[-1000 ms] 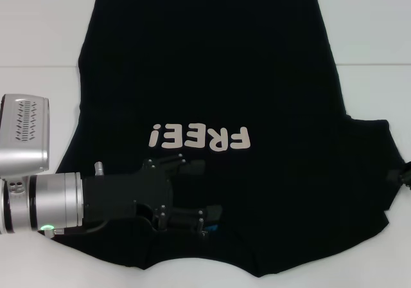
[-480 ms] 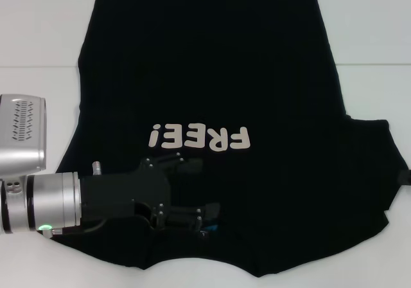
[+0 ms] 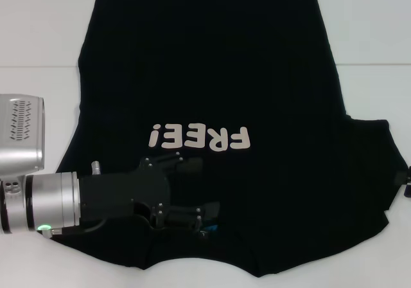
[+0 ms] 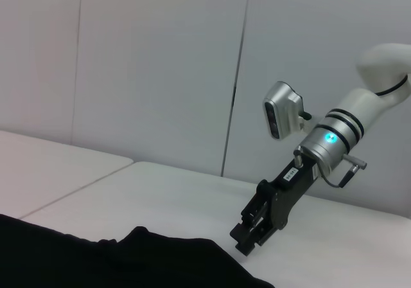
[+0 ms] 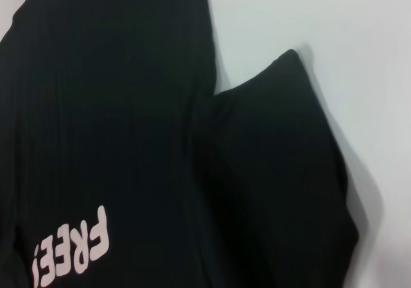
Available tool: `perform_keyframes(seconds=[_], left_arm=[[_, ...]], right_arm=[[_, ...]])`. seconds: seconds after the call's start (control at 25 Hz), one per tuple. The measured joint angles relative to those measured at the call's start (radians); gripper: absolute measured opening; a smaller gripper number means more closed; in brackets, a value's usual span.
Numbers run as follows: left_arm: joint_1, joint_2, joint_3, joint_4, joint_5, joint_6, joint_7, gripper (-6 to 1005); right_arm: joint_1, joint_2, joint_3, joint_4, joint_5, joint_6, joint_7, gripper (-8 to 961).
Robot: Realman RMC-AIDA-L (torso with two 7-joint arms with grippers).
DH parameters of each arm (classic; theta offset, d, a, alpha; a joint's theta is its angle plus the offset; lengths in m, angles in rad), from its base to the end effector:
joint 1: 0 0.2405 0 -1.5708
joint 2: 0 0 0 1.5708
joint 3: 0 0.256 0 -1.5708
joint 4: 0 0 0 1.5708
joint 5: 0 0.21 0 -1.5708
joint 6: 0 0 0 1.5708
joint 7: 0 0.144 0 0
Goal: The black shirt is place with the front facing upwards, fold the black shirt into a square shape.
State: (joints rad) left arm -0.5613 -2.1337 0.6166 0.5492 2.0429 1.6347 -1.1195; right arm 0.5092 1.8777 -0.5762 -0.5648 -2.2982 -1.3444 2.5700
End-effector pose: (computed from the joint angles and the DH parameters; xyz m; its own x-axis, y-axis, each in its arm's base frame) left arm -0.2443 0.3105 -0.0344 0.8090 0.1809 0.5592 0.2867 -0.9520 -0.1068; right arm 0.3649 0.3361 0.0725 -0.1801 -0.8635 -0.4711 -0.9816 0.1886 0.0296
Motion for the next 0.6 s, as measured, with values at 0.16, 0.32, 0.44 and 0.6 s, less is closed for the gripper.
perform_keyframes(seconds=[0.16, 0.32, 0.44, 0.6], left_arm=[[0.0, 0.0, 0.0, -0.003, -0.004, 0.0, 0.0, 917], [0.0, 0.0, 0.0, -0.004, -0.004, -0.001, 0.0, 917], [0.0, 0.0, 0.0, -0.004, -0.005, -0.002, 0.001, 917], [0.0, 0.0, 0.0, -0.005, -0.006, -0.003, 0.001, 917]], right_arm=[[0.0, 0.0, 0.0, 0.006, -0.008, 0.009, 0.001, 402], [0.001, 0.003, 0.008, 0.006, -0.019, 0.014, 0.004, 562], [0.004, 0.006, 0.008, 0.006, -0.018, 0.024, 0.009, 591], [0.01, 0.009, 0.009, 0.007, -0.018, 0.038, 0.021, 629]])
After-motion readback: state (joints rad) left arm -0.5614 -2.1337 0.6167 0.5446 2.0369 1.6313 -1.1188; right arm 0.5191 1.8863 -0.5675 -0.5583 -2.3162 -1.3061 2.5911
